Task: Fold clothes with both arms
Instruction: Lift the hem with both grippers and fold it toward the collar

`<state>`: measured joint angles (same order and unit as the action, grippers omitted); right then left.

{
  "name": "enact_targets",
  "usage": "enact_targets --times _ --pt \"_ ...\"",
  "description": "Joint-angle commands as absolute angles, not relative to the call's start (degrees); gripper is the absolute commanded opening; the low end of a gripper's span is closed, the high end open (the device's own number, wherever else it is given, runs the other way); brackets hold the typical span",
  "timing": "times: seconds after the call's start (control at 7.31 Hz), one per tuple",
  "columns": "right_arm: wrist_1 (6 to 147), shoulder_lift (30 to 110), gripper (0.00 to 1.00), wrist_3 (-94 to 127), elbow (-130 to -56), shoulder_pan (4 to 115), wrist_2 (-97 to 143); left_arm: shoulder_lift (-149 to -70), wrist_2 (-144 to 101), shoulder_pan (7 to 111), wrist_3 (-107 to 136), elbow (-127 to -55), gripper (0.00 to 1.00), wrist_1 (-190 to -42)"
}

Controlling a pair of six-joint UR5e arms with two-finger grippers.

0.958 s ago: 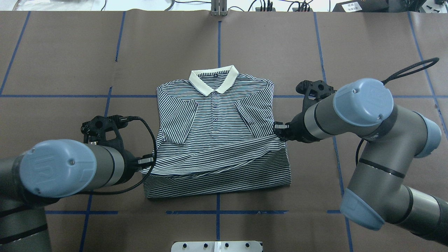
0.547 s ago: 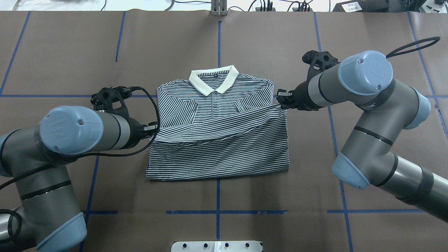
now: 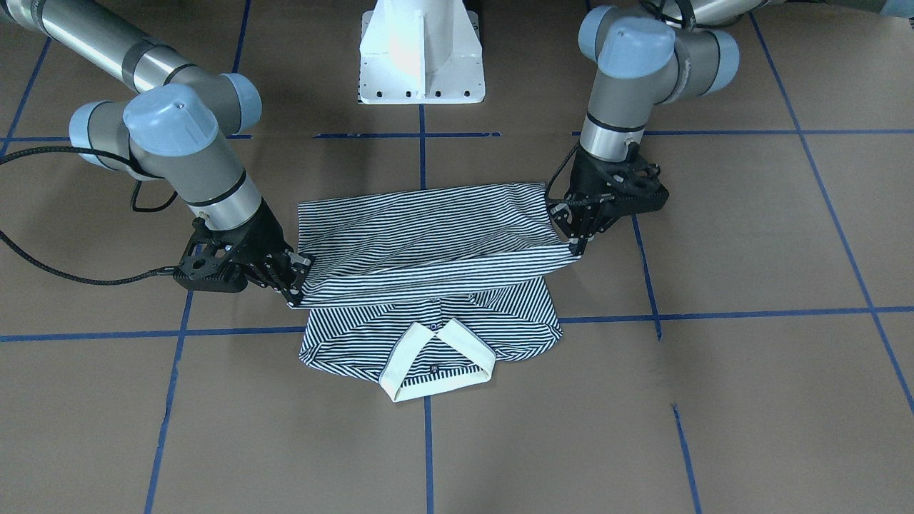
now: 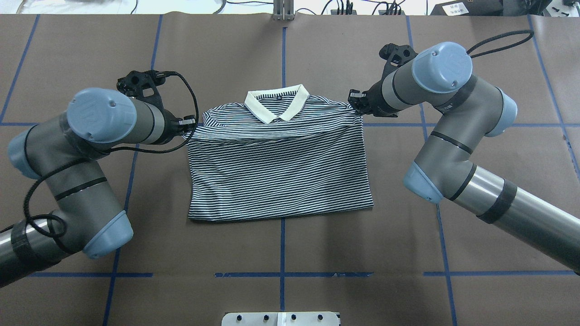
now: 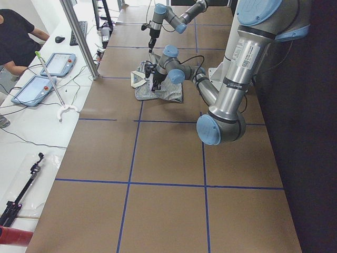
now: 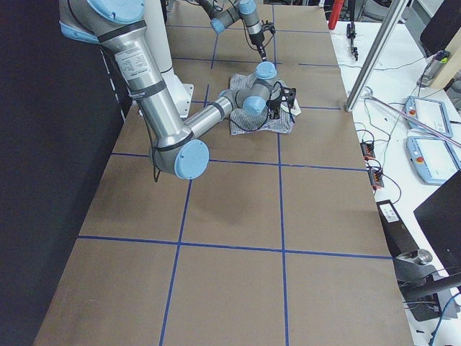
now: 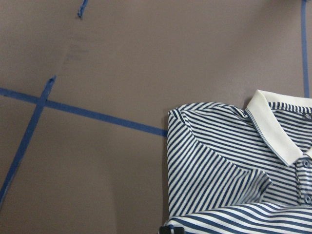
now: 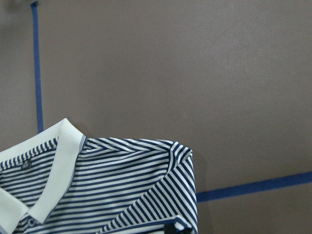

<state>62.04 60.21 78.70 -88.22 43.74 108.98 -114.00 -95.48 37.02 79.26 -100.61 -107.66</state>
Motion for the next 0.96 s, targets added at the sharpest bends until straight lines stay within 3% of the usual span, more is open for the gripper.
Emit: enact_targets --times 0.0,0.55,0.82 --pt "56.44 59.24 0.0 78.49 -80.88 46.66 109.07 -114.7 -95.27 37.53 78.84 -90.46 0.0 -118.27" --pt "56.51 53.09 0.0 78.92 -75.5 46.67 108.9 -117.23 -95.54 39.01 79.1 -90.26 0.0 -117.69" --pt "56.51 53.0 0.0 79.01 -75.5 46.41 108.9 -120.48 -95.62 43.31 78.75 -86.86 0.0 -118.21"
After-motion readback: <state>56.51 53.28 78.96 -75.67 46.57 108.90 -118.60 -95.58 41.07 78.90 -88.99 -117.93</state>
